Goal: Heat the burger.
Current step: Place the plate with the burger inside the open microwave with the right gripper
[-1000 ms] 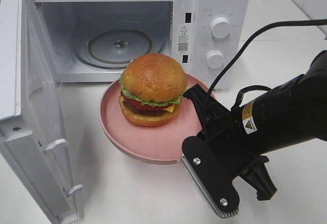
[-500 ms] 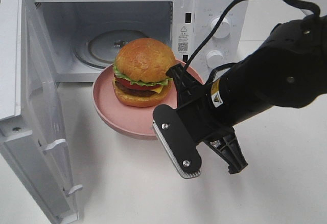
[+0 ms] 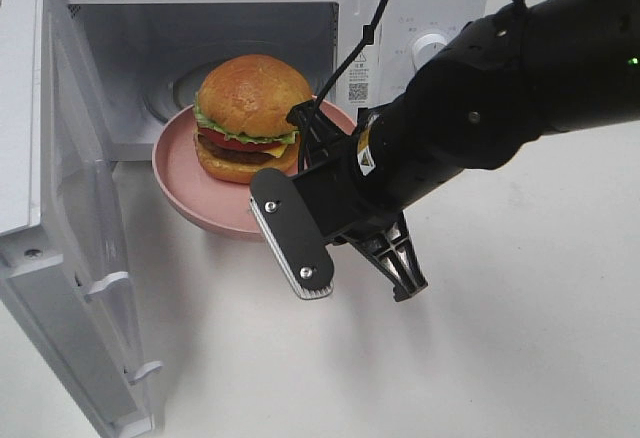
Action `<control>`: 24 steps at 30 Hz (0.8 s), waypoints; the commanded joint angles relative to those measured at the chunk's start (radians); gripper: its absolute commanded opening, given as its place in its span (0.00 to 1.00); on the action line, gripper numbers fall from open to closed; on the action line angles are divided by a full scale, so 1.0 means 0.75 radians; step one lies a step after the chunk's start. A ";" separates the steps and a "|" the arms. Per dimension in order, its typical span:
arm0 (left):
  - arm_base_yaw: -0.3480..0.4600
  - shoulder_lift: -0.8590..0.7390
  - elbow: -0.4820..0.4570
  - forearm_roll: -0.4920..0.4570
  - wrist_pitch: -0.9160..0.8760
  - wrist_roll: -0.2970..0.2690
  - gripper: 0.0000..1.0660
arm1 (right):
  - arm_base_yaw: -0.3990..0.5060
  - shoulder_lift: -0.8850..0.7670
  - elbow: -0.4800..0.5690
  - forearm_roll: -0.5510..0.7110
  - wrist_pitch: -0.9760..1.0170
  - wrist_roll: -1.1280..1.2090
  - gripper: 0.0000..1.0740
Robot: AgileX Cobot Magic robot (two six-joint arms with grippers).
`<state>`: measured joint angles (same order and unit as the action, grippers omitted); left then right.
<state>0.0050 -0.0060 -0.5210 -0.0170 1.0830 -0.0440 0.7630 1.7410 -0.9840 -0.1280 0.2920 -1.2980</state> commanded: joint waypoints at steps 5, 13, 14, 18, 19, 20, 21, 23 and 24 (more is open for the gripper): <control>-0.005 -0.020 0.003 -0.008 -0.017 -0.005 0.96 | -0.004 0.079 -0.157 -0.079 0.033 0.069 0.00; -0.005 -0.020 0.003 -0.008 -0.017 -0.005 0.96 | -0.004 0.168 -0.308 -0.119 0.097 0.139 0.00; -0.005 -0.020 0.003 -0.008 -0.017 -0.005 0.96 | -0.005 0.184 -0.333 -0.119 0.100 0.139 0.00; -0.005 -0.020 0.003 -0.008 -0.017 -0.005 0.96 | -0.007 0.207 -0.364 -0.120 0.103 0.149 0.00; -0.005 -0.020 0.003 -0.008 -0.017 -0.005 0.96 | -0.008 0.221 -0.381 -0.120 0.103 0.159 0.00; -0.005 -0.020 0.003 -0.008 -0.017 -0.005 0.96 | -0.008 0.221 -0.381 -0.120 0.103 0.159 0.00; -0.005 -0.020 0.003 -0.008 -0.017 -0.005 0.96 | -0.008 0.235 -0.400 -0.120 0.111 0.164 0.00; -0.005 -0.020 0.003 -0.008 -0.017 -0.005 0.96 | -0.008 0.244 -0.411 -0.123 0.123 0.168 0.00; -0.005 -0.020 0.003 -0.008 -0.017 -0.005 0.96 | -0.008 0.257 -0.435 -0.123 0.140 0.179 0.00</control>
<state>0.0050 -0.0060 -0.5210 -0.0170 1.0830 -0.0440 0.7630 1.9340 -1.2750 -0.2000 0.4280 -1.1780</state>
